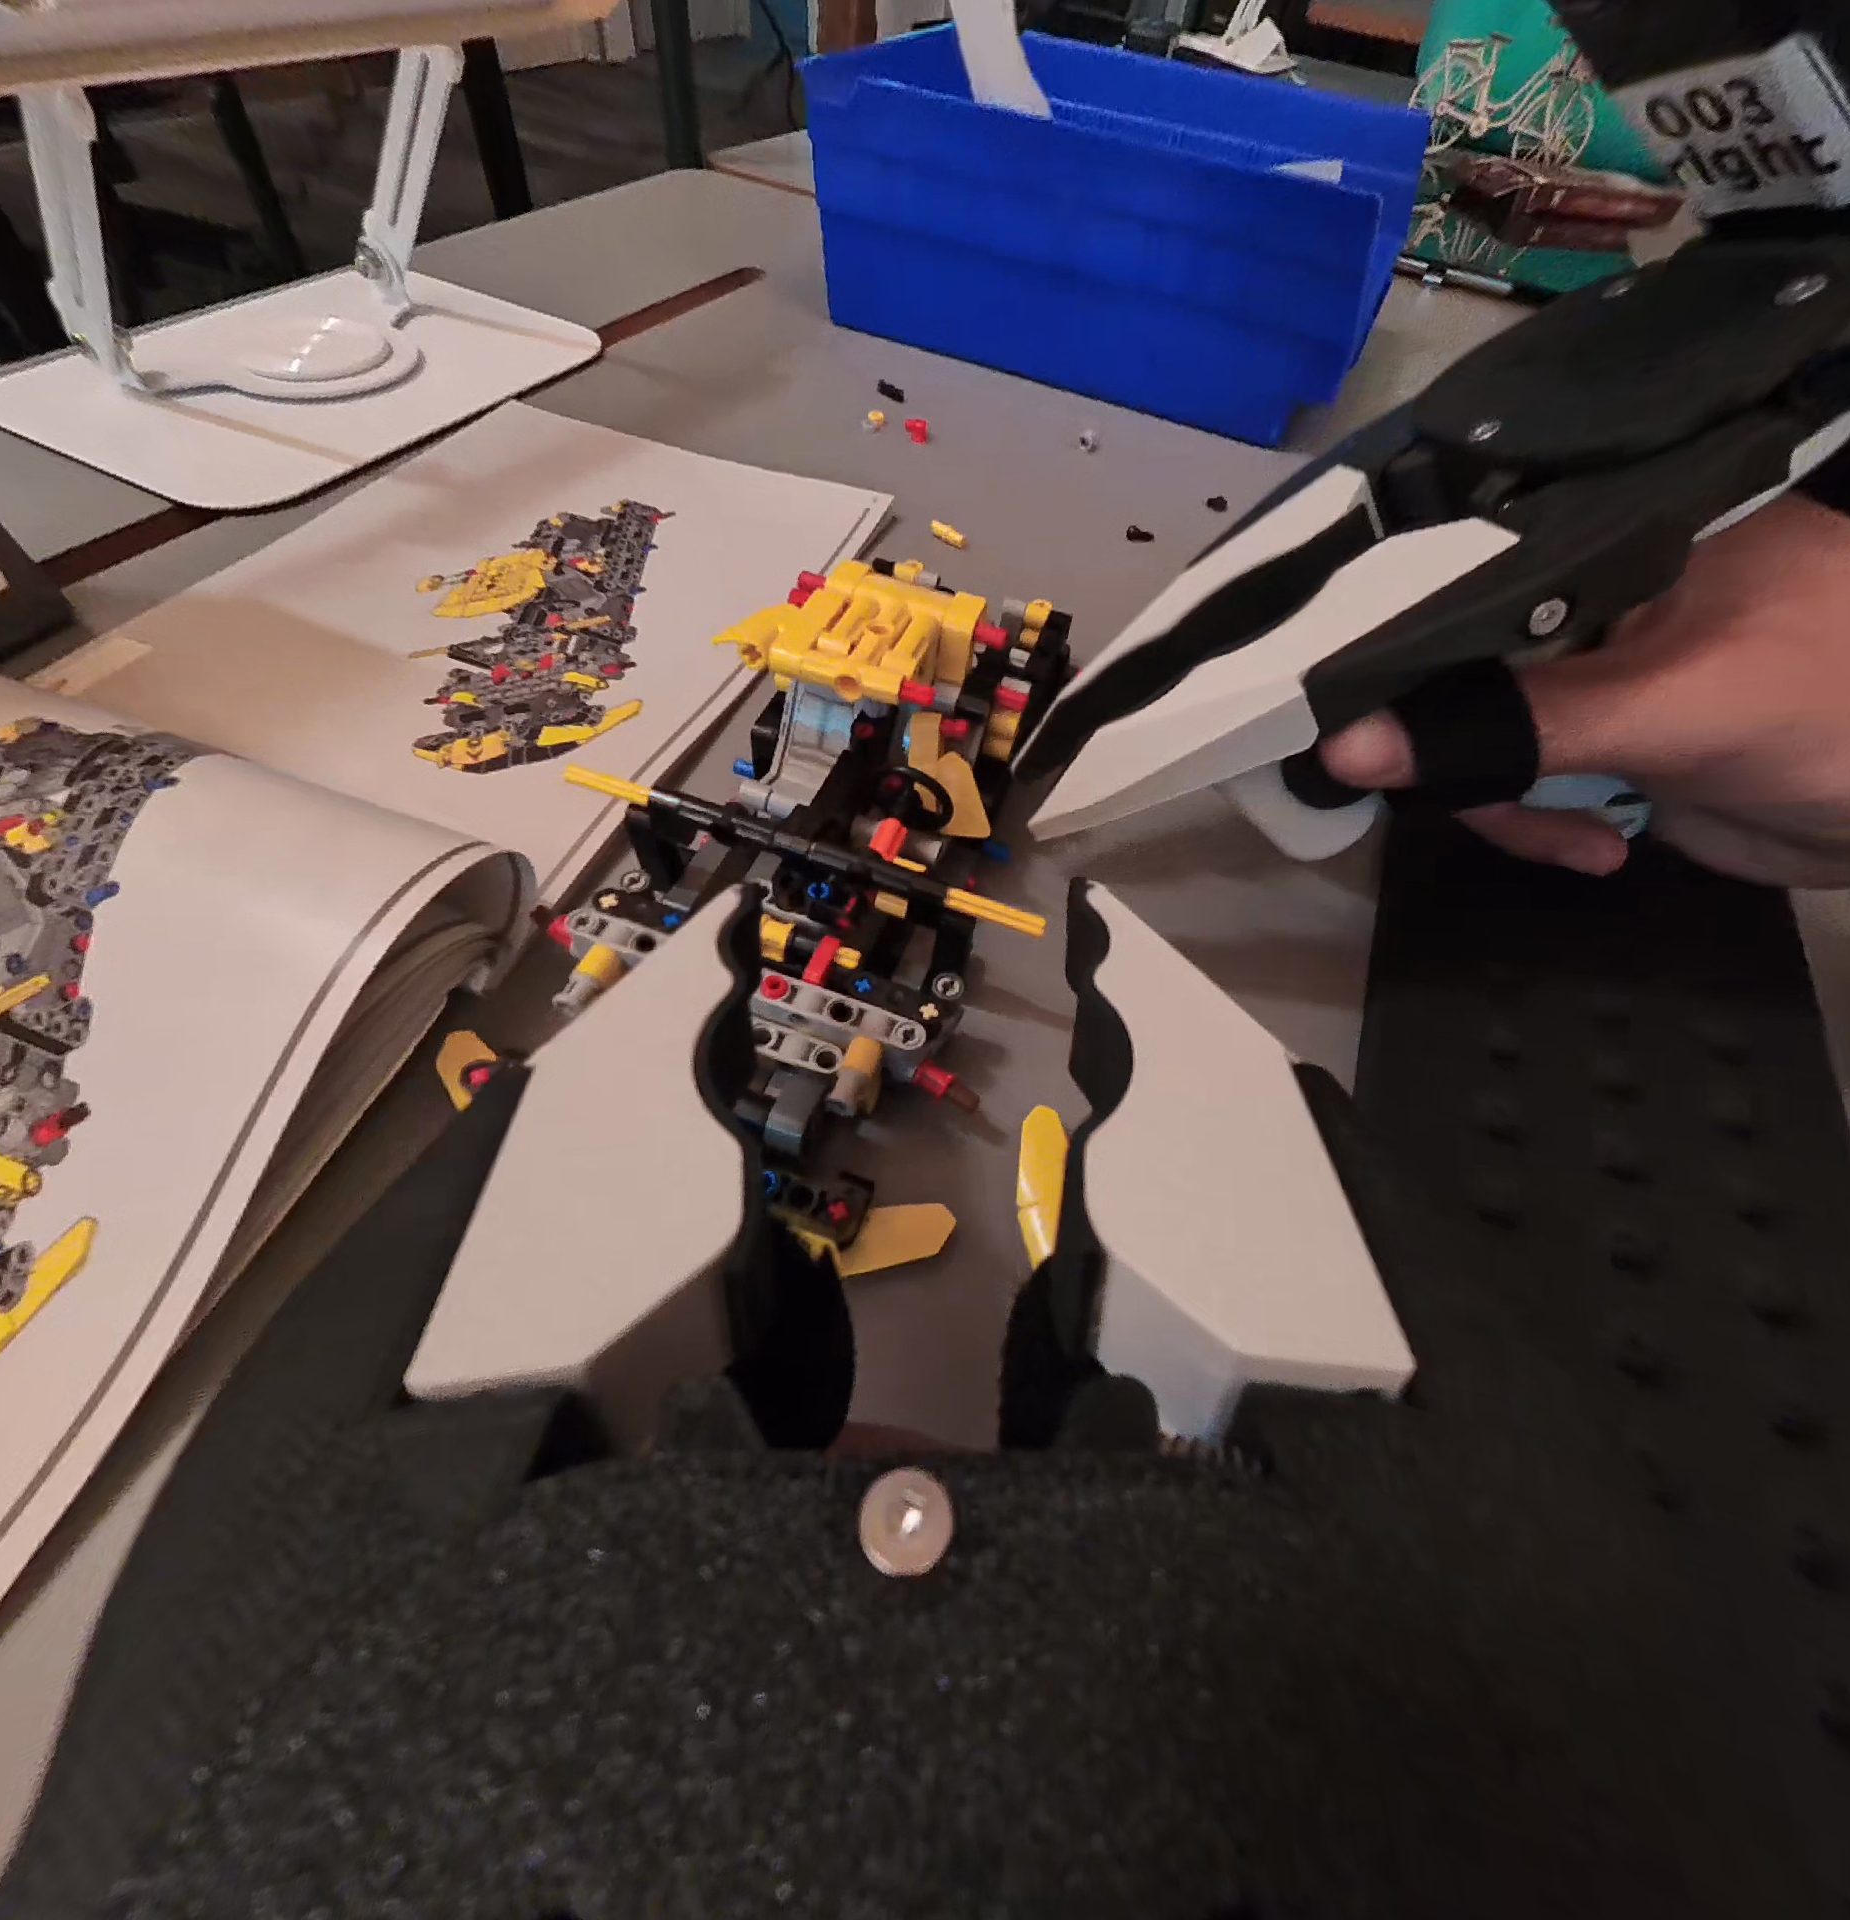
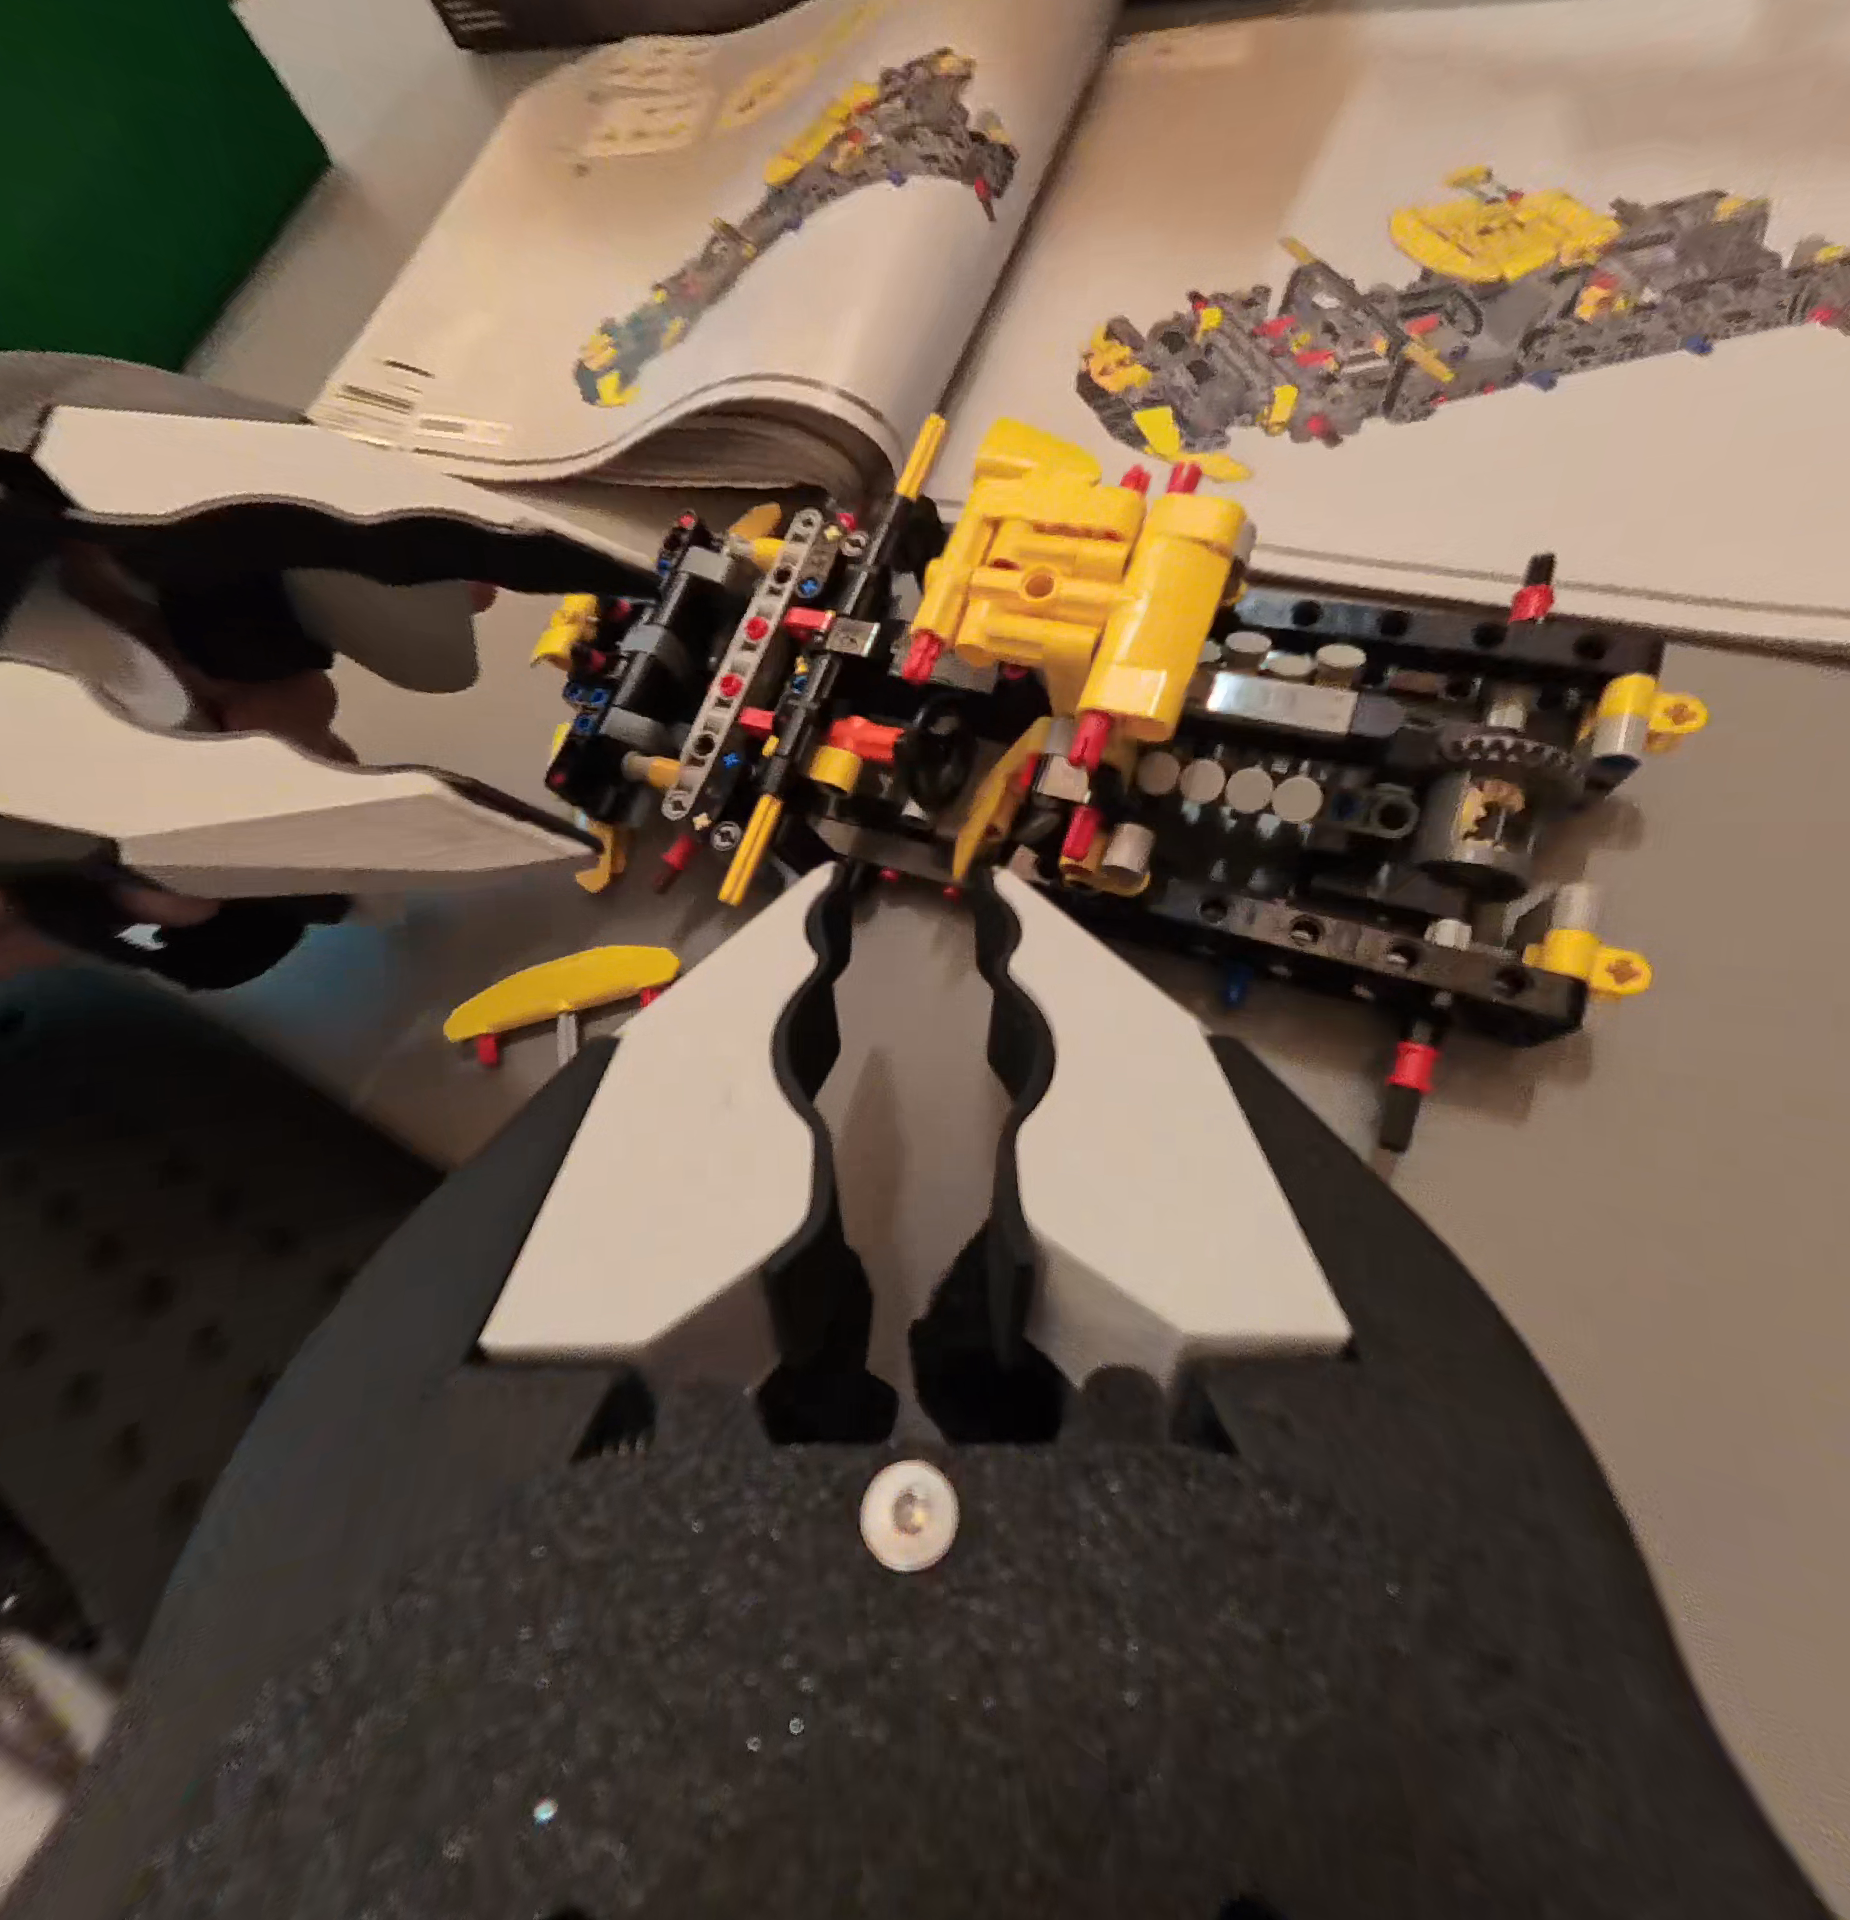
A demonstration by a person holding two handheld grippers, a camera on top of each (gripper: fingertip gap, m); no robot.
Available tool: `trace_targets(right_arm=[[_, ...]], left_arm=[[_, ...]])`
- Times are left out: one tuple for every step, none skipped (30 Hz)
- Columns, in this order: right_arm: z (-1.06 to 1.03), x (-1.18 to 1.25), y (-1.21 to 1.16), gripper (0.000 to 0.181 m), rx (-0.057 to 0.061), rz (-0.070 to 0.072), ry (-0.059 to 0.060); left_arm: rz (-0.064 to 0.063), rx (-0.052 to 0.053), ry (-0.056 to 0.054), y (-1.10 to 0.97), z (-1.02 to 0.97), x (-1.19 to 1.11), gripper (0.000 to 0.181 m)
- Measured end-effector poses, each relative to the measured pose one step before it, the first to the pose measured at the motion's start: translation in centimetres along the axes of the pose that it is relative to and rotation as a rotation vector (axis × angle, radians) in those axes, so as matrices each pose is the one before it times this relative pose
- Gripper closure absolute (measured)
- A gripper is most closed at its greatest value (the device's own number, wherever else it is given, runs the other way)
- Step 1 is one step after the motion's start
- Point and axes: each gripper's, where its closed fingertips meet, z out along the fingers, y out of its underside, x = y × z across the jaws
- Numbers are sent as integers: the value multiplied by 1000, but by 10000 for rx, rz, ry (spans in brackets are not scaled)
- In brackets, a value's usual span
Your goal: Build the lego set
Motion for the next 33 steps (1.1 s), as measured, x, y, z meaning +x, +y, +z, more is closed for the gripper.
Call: trace_targets(right_arm=[[186, 289, 24, 159, 51, 97, 387], [177, 249, -67, 162, 64, 46, 329], [249, 176, 54, 162, -86, 33, 226], [259, 245, 117, 163, -140, 62, 246], [194, 30, -125, 164, 38, 37, 99], [119, 30, -172, 166, 65, 113, 70], [138, -3, -117, 168, 21, 76, 54], [170, 4, -31, 171, -8, 28, 62], [185, -47, 113, 176, -80, 9, 35], [160, -84, 125, 181, -44, -19, 7], [99, -80, 83, 181, -8, 16, -8], [-39, -110, 3, 181, 13, 94, -87], [-188, -61, -24, 181, 52, 188, -115], [-303, -171, 54, 181, 38, 301, -238], [-414, -324, 24, 181, 83, 433, -382], [-562, -363, -75, 181, 194, 542, -434], [-642, -690, -252, 181, 304, 509, -620], [-726, -1203, -603, 181, 536, 448, -900], [-627, -686, -397, 181, 384, 636, -571], [-501, -1459, -623, 181, 484, 519, -1152], [-435, -1747, -830, 181, 597, 578, -1405], [-243, -522, -329, 181, 279, 692, -623], [-122, -25, 51, 181, 3, 536, -332], [-152, -228, -70, 181, 89, 375, -483], [-218, 83, -169, 181, 200, 294, -241], [-172, 317, 125, 181, -20, 214, -50], [-115, 38, 62, 181, -18, 129, -176], [-84, -358, -144, 181, 73, 83, -331], [-34, 96, 10, 181, -109, 13, 38], [-41, 203, -40, 181, -113, -139, 123], [-62, 201, -148, 181, -46, -140, 76], [-22, 166, -109, 181, -65, 27, -19], [-13, 180, -135, 181, -23, 177, -58]], left_arm=[[19, 10, -25, 37, -129, -96, 122], [10, 63, 21, -59, -161, 23, 122], [-35, 73, 60, -85, -158, 100, 122], [-59, 44, 64, -17, -114, 124, 122], [-52, -2, 48, 54, -79, 102, 122], [-27, -18, 44, 67, -55, 113, 122], [11, 6, 39, 7, -41, 124, 122], [44, 18, 22, -22, -42, 128, 122], [67, 9, 15, -36, -28, 126, 122], [86, -9, 14, 7, 5, 142, 122], [102, -54, -16, 94, 47, 99, 122], [106, -119, -60, 222, 91, 35, 122], [80, -157, -51, 278, 122, 39, 122], [-8, -137, -42, 190, 130, 60, 122], [-188, -57, -39, 14, 125, 14, 122], [-433, 73, 119, -231, 86, 162, 124], [-658, 222, 363, -498, 39, 392, 126], [-834, 323, 501, -684, 34, 466, 131], [-980, 357, 563, -707, 73, 440, 136], [-1098, 375, 568, -710, 126, 345, 141], [-1135, 381, 543, -663, 192, 271, 144], [-1062, 358, 529, -572, 268, 229, 146], [-926, 281, 549, -383, 334, 289, 147], [-764, 147, 488, -118, 385, 233, 150], [-580, 107, 393, -1, 391, 185, 155], [-442, 113, 291, 55, 354, 143, 159], [-401, 66, 190, 141, 327, 47, 162], [-370, 58, 132, 140, 291, -22, 163], [-362, 133, 186, -11, 205, 84, 166], [-343, 124, 95, -54, 136, -11, 170], [-270, 152, -17, -130, 88, -116, 172], [-193, 130, -35, -134, 67, -110, 172], [-182, 134, -24, -155, 59, -95, 173]])
